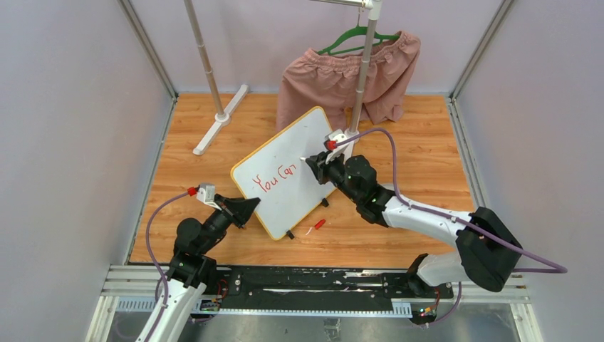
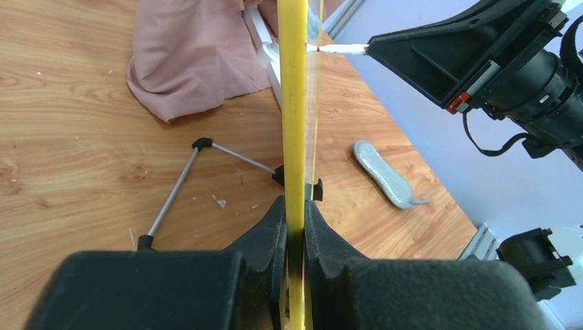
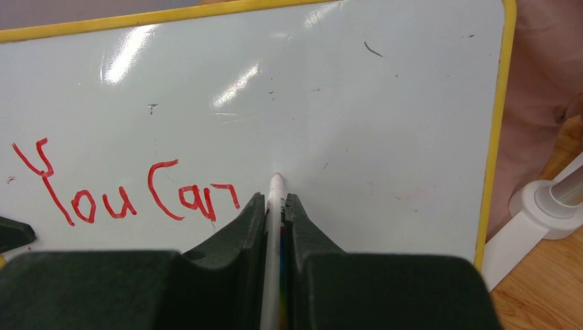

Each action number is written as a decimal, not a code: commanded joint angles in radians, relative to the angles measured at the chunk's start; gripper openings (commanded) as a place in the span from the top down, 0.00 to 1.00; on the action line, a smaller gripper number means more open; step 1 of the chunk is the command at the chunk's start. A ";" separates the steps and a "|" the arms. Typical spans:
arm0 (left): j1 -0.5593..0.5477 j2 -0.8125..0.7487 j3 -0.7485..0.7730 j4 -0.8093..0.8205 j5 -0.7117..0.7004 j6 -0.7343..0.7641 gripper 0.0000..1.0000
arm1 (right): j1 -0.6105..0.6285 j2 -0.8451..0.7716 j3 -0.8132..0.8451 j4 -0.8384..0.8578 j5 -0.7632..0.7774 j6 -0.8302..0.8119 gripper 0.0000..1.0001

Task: Write a sentence on the whiteboard

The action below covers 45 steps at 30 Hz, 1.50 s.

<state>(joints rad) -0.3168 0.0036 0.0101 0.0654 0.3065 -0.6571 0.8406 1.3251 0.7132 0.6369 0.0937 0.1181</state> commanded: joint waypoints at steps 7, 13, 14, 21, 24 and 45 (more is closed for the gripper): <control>-0.013 -0.065 -0.074 -0.070 0.008 0.064 1.00 | 0.015 0.015 0.022 0.005 -0.044 -0.010 1.00; -0.013 -0.065 -0.073 -0.070 0.008 0.064 1.00 | 0.028 -0.002 -0.004 0.004 -0.041 -0.011 1.00; -0.013 -0.065 -0.074 -0.070 0.008 0.063 1.00 | 0.031 -0.004 -0.006 0.001 -0.040 -0.012 1.00; -0.014 -0.066 -0.073 -0.070 0.008 0.064 1.00 | 0.034 -0.019 -0.028 -0.015 -0.032 -0.015 1.00; -0.015 -0.065 -0.073 -0.070 0.008 0.064 1.00 | 0.034 -0.028 -0.041 -0.018 -0.026 -0.018 1.00; -0.014 -0.064 -0.074 -0.070 0.008 0.064 1.00 | 0.026 -0.023 -0.009 -0.027 0.046 -0.041 1.00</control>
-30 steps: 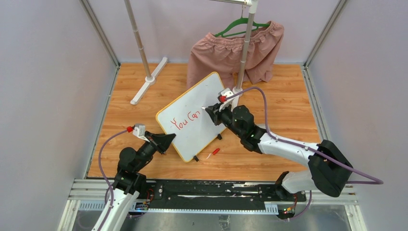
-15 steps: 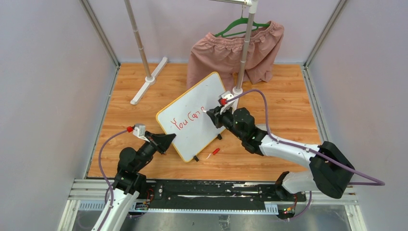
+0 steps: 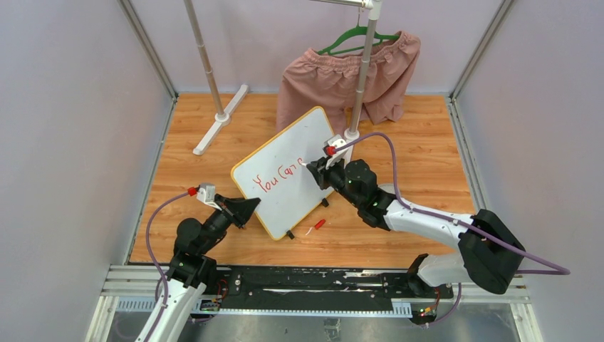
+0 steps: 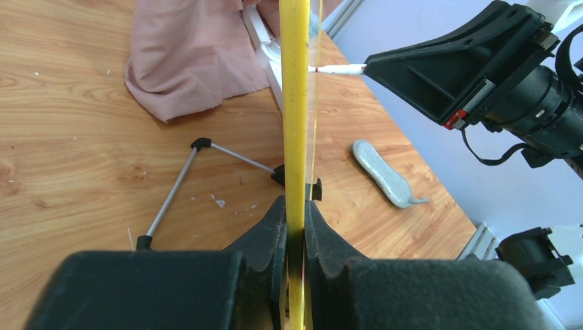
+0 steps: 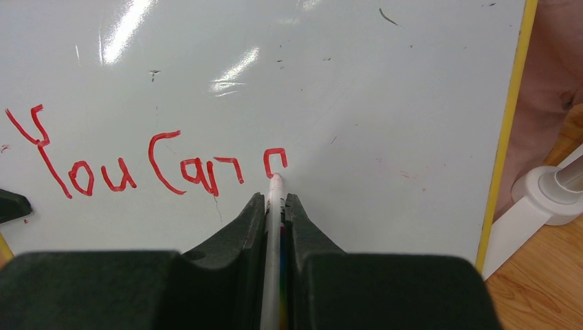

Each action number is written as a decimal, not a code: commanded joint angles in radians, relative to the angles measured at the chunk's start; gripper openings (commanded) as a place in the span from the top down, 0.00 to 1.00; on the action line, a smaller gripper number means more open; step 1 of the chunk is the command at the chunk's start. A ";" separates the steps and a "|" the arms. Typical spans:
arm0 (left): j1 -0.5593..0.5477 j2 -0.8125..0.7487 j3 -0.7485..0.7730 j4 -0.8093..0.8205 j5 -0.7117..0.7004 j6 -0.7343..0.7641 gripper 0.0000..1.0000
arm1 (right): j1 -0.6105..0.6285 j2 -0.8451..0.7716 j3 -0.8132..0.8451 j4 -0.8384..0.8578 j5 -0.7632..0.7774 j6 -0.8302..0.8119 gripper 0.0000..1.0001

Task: Write a sentence on the whiteboard

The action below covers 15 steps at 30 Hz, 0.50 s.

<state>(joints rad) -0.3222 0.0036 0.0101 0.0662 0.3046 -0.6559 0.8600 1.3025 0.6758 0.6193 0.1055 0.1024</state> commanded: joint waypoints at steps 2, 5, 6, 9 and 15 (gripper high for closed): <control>-0.009 -0.063 -0.074 -0.071 0.010 0.063 1.00 | 0.007 0.000 0.027 -0.001 0.034 -0.024 1.00; -0.009 -0.063 -0.074 -0.071 0.011 0.063 1.00 | 0.007 0.001 0.031 0.006 0.034 -0.024 1.00; -0.009 -0.063 -0.074 -0.070 0.011 0.062 1.00 | 0.007 0.003 0.033 0.006 0.034 -0.025 1.00; -0.009 -0.063 -0.074 -0.071 0.011 0.063 1.00 | 0.007 0.008 0.045 0.004 0.034 -0.028 1.00; -0.009 -0.063 -0.074 -0.071 0.011 0.064 1.00 | 0.006 0.019 0.066 0.003 0.035 -0.035 1.00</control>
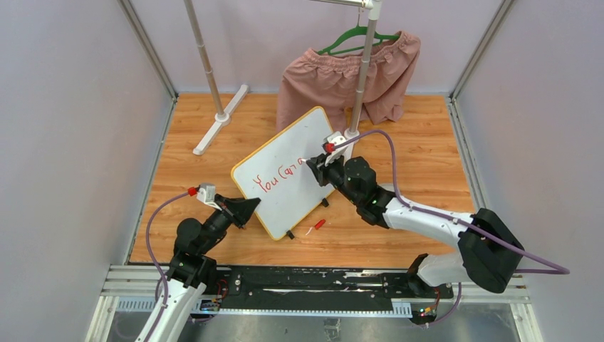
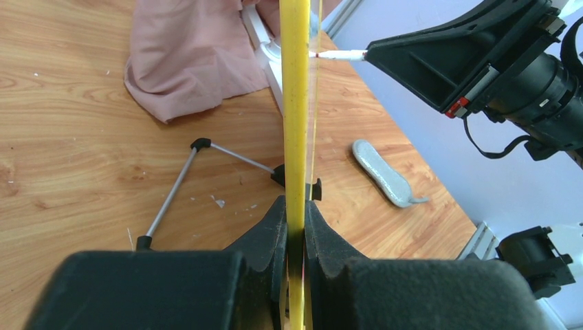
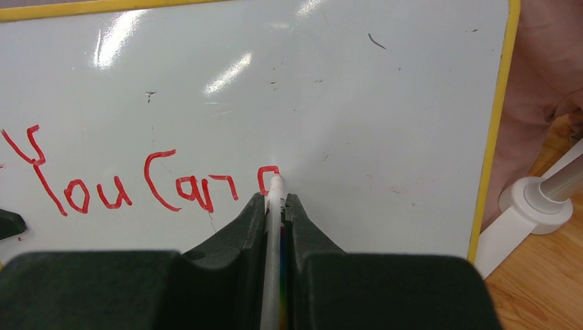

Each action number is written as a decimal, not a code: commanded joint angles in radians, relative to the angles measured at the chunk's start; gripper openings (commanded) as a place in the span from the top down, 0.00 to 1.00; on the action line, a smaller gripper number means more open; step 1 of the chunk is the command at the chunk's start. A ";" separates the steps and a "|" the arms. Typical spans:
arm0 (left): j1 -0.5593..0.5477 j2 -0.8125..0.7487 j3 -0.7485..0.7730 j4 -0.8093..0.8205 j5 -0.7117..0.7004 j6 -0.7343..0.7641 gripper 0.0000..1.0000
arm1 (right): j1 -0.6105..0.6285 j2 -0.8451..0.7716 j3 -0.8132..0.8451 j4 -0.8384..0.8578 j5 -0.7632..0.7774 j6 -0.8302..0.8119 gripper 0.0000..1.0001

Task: Write a sentence on the whiteboard

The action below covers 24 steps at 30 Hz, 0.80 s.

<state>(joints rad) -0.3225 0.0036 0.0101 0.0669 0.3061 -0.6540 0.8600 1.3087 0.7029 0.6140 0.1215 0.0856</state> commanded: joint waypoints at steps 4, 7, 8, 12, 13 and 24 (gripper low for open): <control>-0.009 -0.065 -0.074 -0.071 0.011 0.061 1.00 | 0.006 0.021 0.050 0.009 0.018 -0.020 1.00; -0.010 -0.065 -0.076 -0.072 0.011 0.060 1.00 | 0.006 0.026 0.059 0.009 0.019 -0.025 1.00; -0.010 -0.065 -0.074 -0.072 0.011 0.060 1.00 | 0.004 0.026 0.062 0.010 0.018 -0.025 1.00; -0.010 -0.067 -0.075 -0.072 0.011 0.062 1.00 | 0.004 0.029 0.077 0.010 0.012 -0.029 1.00; -0.010 -0.067 -0.075 -0.072 0.011 0.063 1.00 | 0.004 0.030 0.080 0.011 0.011 -0.029 1.00; -0.010 -0.067 -0.076 -0.071 0.011 0.063 1.00 | 0.004 0.041 0.111 0.010 0.003 -0.039 1.00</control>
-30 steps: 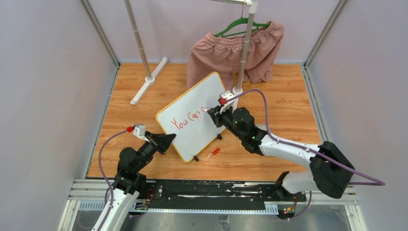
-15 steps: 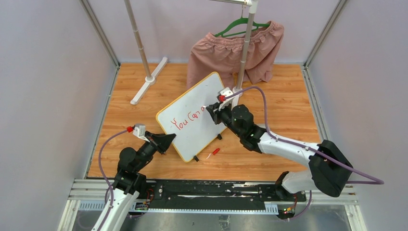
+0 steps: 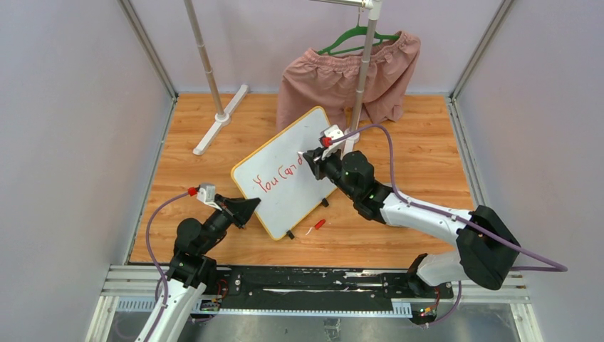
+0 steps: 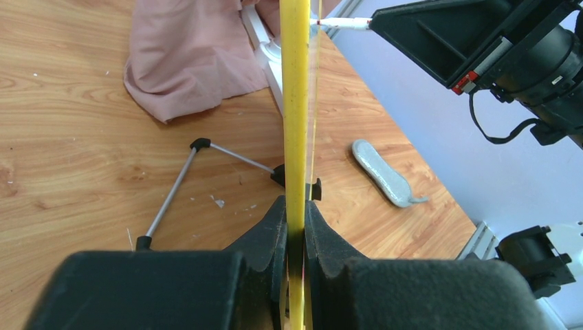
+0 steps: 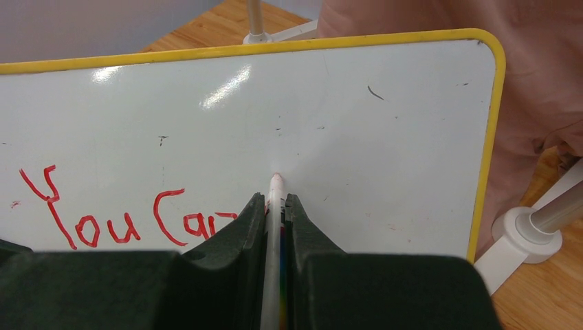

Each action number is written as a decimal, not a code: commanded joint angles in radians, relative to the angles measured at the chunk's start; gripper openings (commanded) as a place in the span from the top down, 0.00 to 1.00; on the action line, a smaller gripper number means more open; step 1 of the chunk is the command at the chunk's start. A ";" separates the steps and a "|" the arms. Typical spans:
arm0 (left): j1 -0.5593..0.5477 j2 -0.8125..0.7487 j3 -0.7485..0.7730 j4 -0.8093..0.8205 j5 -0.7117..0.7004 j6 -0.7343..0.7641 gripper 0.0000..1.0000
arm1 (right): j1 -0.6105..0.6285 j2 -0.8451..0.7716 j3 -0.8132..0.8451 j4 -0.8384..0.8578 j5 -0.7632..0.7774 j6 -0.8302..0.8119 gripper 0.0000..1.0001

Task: Write a sentence on the whiteboard

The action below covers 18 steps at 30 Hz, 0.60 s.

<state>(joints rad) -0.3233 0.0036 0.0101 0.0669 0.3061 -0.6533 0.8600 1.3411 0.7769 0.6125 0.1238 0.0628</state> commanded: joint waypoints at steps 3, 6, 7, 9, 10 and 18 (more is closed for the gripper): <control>-0.010 -0.067 -0.076 -0.072 0.011 0.061 1.00 | 0.004 0.010 0.035 0.010 0.002 -0.016 1.00; -0.010 -0.067 -0.075 -0.072 0.011 0.062 1.00 | 0.003 0.008 0.029 0.009 0.001 -0.014 1.00; -0.010 -0.067 -0.075 -0.072 0.011 0.061 1.00 | 0.003 0.007 0.025 0.010 0.001 -0.012 1.00; -0.010 -0.067 -0.076 -0.072 0.012 0.062 1.00 | 0.003 0.005 0.015 0.009 -0.002 -0.006 1.00; -0.010 -0.067 -0.076 -0.072 0.011 0.062 1.00 | 0.003 0.003 0.009 0.010 -0.004 -0.002 1.00; -0.010 -0.067 -0.076 -0.071 0.011 0.061 1.00 | 0.005 -0.011 -0.045 0.016 -0.009 0.027 1.00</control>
<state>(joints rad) -0.3233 0.0036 0.0101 0.0666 0.3050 -0.6533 0.8600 1.3418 0.7650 0.6189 0.1234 0.0666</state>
